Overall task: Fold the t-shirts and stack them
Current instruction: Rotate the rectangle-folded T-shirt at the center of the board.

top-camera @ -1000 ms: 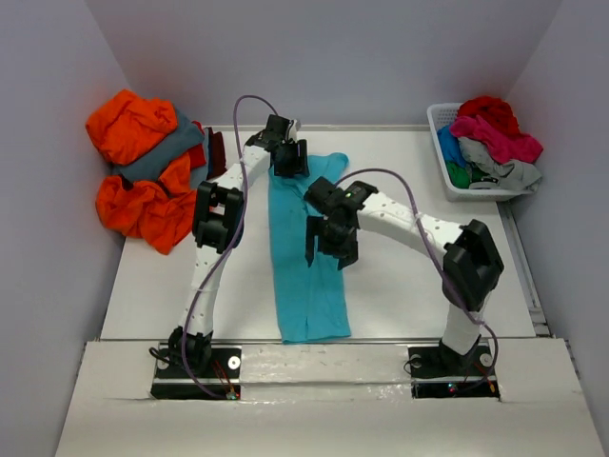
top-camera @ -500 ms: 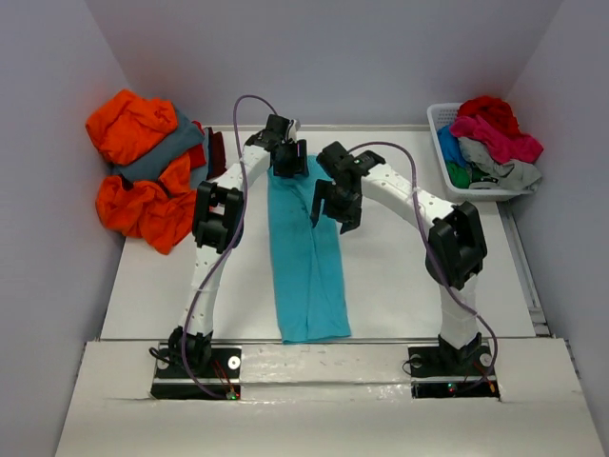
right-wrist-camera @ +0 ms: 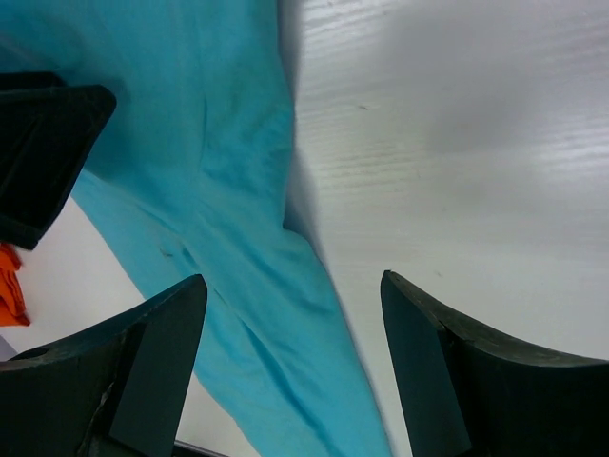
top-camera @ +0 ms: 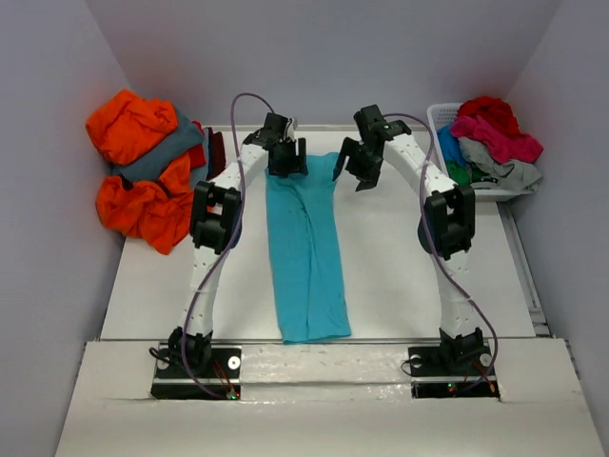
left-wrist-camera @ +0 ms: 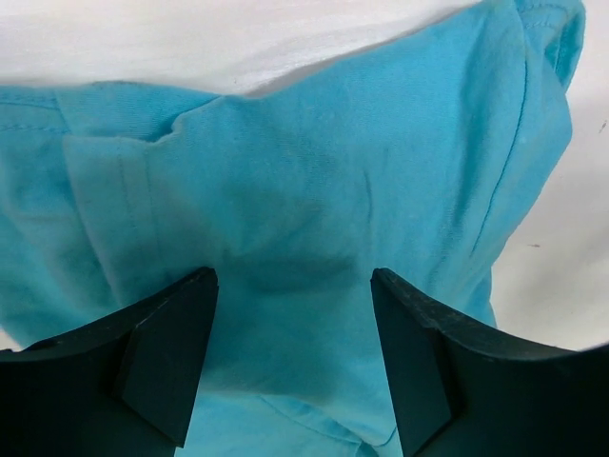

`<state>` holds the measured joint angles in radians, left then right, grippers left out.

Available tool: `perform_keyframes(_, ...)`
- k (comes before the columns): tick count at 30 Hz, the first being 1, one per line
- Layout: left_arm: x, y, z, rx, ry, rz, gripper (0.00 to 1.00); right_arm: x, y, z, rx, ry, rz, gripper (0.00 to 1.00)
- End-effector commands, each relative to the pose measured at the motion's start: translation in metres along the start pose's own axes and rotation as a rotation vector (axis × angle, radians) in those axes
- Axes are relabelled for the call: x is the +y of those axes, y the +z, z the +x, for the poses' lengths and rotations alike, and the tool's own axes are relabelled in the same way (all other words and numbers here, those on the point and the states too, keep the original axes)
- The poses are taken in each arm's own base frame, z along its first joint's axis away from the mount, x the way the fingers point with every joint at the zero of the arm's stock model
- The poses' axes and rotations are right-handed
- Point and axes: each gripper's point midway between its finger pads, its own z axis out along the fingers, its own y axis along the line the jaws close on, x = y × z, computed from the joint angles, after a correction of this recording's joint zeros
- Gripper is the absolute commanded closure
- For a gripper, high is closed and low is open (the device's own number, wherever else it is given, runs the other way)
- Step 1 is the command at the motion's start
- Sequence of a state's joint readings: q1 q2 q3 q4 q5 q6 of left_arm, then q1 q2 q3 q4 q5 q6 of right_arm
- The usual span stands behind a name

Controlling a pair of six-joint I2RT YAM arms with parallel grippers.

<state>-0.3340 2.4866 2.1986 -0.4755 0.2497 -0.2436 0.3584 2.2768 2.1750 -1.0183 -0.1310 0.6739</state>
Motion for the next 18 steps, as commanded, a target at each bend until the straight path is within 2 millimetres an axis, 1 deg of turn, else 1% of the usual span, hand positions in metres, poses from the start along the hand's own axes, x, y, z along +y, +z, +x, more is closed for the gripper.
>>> perform_keyframes(1, -0.02, -0.071, -0.061, -0.17, 0.041, -0.005, 0.19, 0.013, 0.007, -0.014, 0.017, -0.046, -0.077, 0.21)
perform_keyframes(2, -0.023, -0.084, -0.07, -0.199, 0.054, -0.008, 0.18, 0.015, 0.008, -0.015, 0.016, -0.05, -0.088, 0.21)
perform_keyframes(3, -0.023, -0.09, -0.074, -0.211, 0.059, -0.017, 0.18, 0.013, 0.01, -0.02, 0.012, -0.04, -0.104, 0.21)
perform_keyframes(4, -0.024, -0.103, -0.081, -0.237, 0.062, -0.034, 0.18, 0.009, 0.014, -0.024, 0.013, -0.025, -0.106, 0.21)
perform_keyframes(5, -0.025, -0.109, -0.084, -0.247, 0.065, -0.034, 0.18, 0.01, 0.015, -0.024, 0.015, -0.023, -0.115, 0.21)
perform_keyframes(6, -0.032, -0.115, -0.084, -0.252, 0.07, -0.03, 0.17, 0.006, 0.02, -0.031, 0.011, -0.005, -0.124, 0.21)
perform_keyframes(7, -0.032, -0.116, -0.085, -0.252, 0.068, -0.033, 0.16, 0.007, 0.022, -0.032, 0.011, -0.003, -0.129, 0.21)
perform_keyframes(8, -0.034, -0.12, -0.09, -0.264, 0.066, -0.032, 0.16, 0.002, 0.021, -0.044, 0.0, 0.019, -0.149, 0.21)
perform_keyframes(9, -0.034, -0.12, -0.091, -0.26, 0.067, -0.037, 0.16, 0.005, 0.022, -0.045, 0.002, 0.02, -0.164, 0.21)
perform_keyframes(10, -0.03, -0.111, -0.086, -0.236, 0.061, -0.047, 0.16, 0.002, 0.023, -0.053, -0.005, 0.036, -0.172, 0.22)
perform_keyframes(11, -0.027, -0.109, -0.083, -0.216, 0.057, -0.059, 0.16, 0.005, 0.024, -0.054, -0.003, 0.039, -0.182, 0.22)
perform_keyframes(12, -0.027, -0.108, -0.084, -0.219, 0.055, -0.062, 0.16, 0.004, 0.025, -0.061, -0.002, 0.048, -0.202, 0.22)
perform_keyframes(13, -0.026, -0.107, -0.083, -0.218, 0.053, -0.064, 0.16, 0.0, 0.03, -0.063, 0.006, 0.058, -0.208, 0.22)
perform_keyframes(14, -0.025, -0.105, -0.08, -0.209, 0.05, -0.068, 0.16, 0.003, 0.03, -0.063, 0.008, 0.059, -0.22, 0.22)
perform_keyframes(16, -0.02, -0.103, -0.078, -0.206, 0.039, -0.091, 0.16, 0.001, 0.03, -0.072, -0.003, 0.068, -0.251, 0.23)
perform_keyframes(18, -0.013, -0.098, -0.073, -0.187, 0.033, -0.121, 0.16, 0.002, 0.036, -0.07, 0.01, 0.071, -0.263, 0.24)
